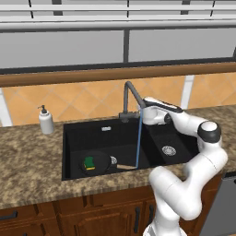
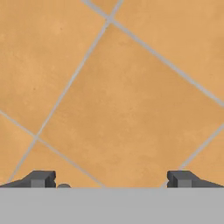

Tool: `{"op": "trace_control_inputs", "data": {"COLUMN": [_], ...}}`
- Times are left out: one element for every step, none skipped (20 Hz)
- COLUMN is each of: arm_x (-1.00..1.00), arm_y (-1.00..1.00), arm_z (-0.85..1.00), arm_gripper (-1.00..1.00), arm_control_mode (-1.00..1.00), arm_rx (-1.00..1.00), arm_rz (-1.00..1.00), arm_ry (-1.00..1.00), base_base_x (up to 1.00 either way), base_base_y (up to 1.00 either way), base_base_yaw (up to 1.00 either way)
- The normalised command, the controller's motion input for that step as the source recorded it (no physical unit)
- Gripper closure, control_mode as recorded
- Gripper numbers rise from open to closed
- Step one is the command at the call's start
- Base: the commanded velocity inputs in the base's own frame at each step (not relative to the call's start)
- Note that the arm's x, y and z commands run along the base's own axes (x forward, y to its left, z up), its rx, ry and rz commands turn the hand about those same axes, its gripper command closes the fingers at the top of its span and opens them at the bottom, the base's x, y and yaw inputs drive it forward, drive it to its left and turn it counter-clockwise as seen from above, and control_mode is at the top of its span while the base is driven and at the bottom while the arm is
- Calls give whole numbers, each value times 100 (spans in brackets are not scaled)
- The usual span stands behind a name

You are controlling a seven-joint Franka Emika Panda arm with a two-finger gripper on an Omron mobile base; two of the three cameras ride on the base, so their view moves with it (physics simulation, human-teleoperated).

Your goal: Pick the pan and sponge and place them into the sink. Then turn on the water.

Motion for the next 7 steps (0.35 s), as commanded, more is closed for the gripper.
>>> {"op": "trace_control_inputs", "data": {"arm_x": [0,0,0,0,0,0,0], "arm_y": [-76,-66,-52,-40,-23,0,0], "arm_z": [0,0,0,0,0,0,0], "arm_gripper": [-100,-100,-100,-100,-100,-100,-100], "arm_control_mode": [-100,-100,-100,-100,-100,-100,-100], "arm_rx": [3,2,1,0,0,0,0], "arm_rz": [0,0,0,0,0,0,0], "arm_ry": [0,0,0,0,0,0,0], "base_base_x": [0,0,0,0,0,0,0], "base_base_y": [0,0,0,0,0,0,0], "base_base_yaw": [0,0,0,0,0,0,0]}}
